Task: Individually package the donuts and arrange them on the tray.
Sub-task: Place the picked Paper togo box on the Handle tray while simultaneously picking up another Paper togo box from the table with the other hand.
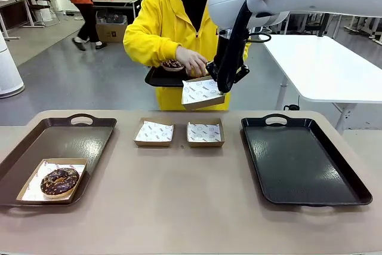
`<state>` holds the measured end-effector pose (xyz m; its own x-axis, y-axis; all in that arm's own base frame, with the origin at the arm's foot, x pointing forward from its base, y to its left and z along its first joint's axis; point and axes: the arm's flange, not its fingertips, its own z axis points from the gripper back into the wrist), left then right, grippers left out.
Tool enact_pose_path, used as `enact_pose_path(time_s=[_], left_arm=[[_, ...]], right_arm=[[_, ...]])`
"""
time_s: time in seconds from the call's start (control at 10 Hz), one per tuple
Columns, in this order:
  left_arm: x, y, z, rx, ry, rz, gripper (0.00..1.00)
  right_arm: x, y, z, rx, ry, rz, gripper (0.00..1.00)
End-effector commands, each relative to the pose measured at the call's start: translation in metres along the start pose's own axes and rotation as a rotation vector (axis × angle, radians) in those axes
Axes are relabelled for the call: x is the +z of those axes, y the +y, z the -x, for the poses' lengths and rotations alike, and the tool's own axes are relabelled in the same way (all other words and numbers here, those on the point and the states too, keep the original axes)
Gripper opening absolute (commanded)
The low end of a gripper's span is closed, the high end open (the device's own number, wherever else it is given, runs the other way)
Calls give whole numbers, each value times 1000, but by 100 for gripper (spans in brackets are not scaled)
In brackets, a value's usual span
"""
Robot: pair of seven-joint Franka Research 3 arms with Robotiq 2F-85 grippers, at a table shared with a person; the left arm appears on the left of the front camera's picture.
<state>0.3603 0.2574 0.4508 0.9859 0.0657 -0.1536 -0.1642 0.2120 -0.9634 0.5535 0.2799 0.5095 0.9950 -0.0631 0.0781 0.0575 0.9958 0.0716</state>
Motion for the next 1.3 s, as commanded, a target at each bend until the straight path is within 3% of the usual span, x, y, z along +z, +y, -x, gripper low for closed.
enact_pose_path(time_s=[0.0,1.2], left_arm=[[-1,-2,5,-4,-8,6,100],[-1,-2,5,-4,-8,6,100]], right_arm=[[1,-2,2,-2,2,-5,0],[1,-2,2,-2,2,-5,0]])
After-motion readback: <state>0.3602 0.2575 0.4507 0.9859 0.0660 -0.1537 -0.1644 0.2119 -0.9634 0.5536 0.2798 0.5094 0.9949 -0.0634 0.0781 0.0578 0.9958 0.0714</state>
